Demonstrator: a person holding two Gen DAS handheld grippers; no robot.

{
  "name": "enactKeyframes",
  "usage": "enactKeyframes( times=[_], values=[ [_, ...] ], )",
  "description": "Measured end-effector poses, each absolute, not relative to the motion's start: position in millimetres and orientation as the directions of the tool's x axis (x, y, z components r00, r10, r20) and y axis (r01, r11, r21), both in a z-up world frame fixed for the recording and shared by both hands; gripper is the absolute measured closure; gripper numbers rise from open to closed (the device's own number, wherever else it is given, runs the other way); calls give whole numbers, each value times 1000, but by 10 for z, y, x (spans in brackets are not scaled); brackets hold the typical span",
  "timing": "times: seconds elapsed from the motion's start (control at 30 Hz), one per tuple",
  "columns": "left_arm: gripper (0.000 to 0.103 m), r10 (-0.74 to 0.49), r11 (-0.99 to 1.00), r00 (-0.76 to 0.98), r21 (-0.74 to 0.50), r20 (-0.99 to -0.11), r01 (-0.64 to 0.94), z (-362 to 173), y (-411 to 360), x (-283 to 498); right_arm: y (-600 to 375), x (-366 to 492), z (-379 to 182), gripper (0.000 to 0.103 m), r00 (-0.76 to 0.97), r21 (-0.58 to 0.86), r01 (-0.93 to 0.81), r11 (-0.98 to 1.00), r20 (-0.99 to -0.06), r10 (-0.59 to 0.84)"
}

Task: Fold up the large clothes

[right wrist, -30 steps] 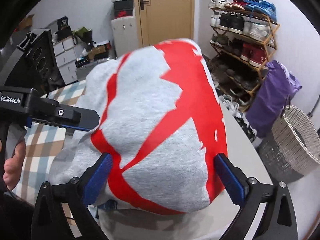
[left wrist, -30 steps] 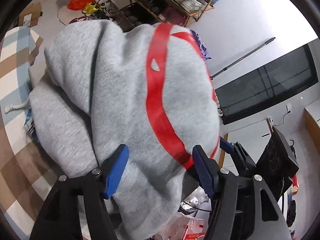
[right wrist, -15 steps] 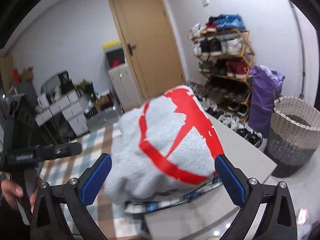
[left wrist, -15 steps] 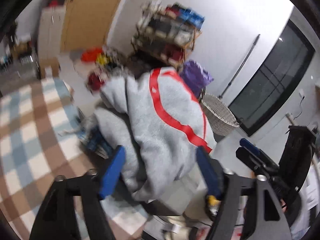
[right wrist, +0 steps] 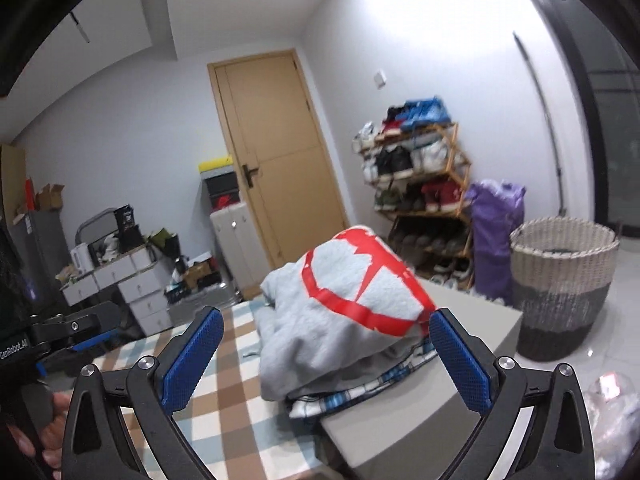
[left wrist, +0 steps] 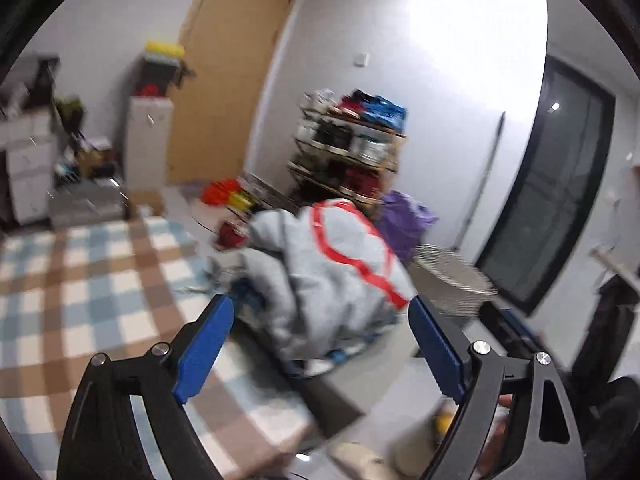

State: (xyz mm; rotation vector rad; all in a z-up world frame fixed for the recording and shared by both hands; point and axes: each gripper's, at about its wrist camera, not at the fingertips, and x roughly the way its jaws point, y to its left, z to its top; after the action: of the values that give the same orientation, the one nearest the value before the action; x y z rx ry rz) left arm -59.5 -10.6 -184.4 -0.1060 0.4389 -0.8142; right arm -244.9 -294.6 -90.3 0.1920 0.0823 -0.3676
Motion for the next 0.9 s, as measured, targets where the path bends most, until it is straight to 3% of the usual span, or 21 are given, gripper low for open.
enactKeyframes(
  times=[0.33,0.9],
  values=[
    [16,-580,802,758,-47,-297,595,-2065,-304,-725,-2840,-2599,-1115,0,941,164,338,927,-58,-333],
    [16,-568,817,773,-77,-283,572,-2130,-373,-766,-2769,-2615,-1178,0,919,125,394,911,-21,-394]
  ],
)
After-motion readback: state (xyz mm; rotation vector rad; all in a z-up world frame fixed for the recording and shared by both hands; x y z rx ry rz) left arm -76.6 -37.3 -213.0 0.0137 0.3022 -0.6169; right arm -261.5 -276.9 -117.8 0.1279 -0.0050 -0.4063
